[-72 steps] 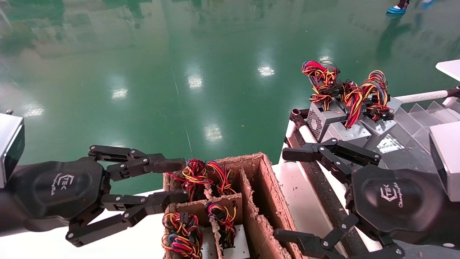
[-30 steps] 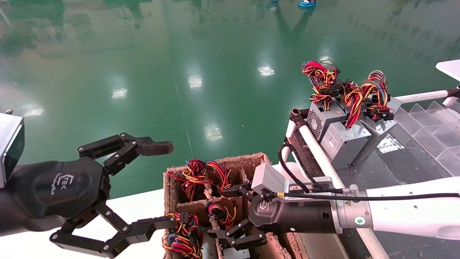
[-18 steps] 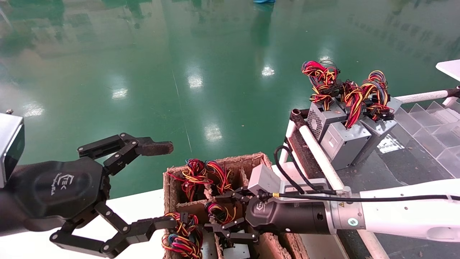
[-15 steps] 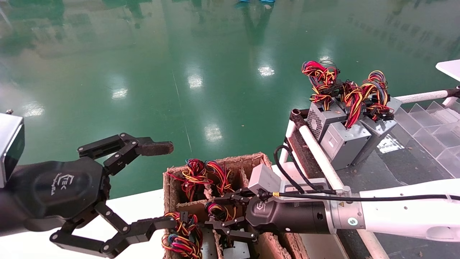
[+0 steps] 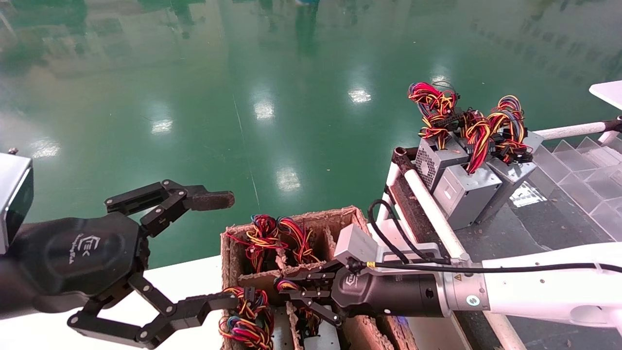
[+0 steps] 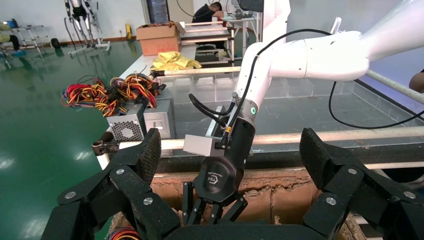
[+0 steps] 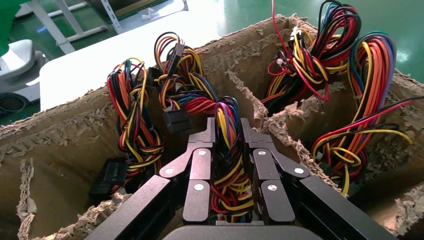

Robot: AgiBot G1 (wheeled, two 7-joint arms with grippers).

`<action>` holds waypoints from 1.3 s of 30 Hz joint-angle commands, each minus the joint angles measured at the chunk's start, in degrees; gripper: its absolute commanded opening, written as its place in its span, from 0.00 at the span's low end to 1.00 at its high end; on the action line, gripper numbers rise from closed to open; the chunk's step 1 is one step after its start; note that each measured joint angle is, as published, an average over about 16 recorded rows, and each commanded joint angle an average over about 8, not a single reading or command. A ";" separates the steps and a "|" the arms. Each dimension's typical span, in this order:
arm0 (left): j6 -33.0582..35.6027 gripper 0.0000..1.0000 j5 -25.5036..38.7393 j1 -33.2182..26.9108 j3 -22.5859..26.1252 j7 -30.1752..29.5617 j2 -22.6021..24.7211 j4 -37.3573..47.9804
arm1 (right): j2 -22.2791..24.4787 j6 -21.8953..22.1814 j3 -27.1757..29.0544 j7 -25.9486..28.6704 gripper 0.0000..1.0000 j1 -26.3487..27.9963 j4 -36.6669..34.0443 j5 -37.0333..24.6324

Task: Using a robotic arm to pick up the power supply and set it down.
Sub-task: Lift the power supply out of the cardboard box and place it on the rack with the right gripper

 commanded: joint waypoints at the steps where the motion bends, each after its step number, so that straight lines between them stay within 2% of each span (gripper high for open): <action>1: 0.00 1.00 0.00 0.00 0.00 0.00 0.00 0.00 | -0.14 0.14 0.08 -0.25 0.00 -0.03 -0.30 0.09; 10: 0.00 1.00 0.00 0.00 0.00 0.00 0.00 0.00 | 2.20 -1.31 3.25 -1.91 0.00 -1.18 0.63 5.14; 26: 0.00 1.00 0.00 0.00 0.01 0.00 0.00 0.00 | 13.83 -3.45 15.13 -0.31 0.00 -3.63 9.03 21.60; 32: 0.00 1.00 -0.01 0.00 0.01 0.00 0.00 0.00 | 18.05 -4.23 19.50 -1.09 0.00 -3.33 8.82 26.25; 39: 0.00 1.00 -0.01 0.00 0.01 0.00 0.00 0.00 | 22.57 -5.28 22.88 -3.80 0.00 -2.99 5.55 28.06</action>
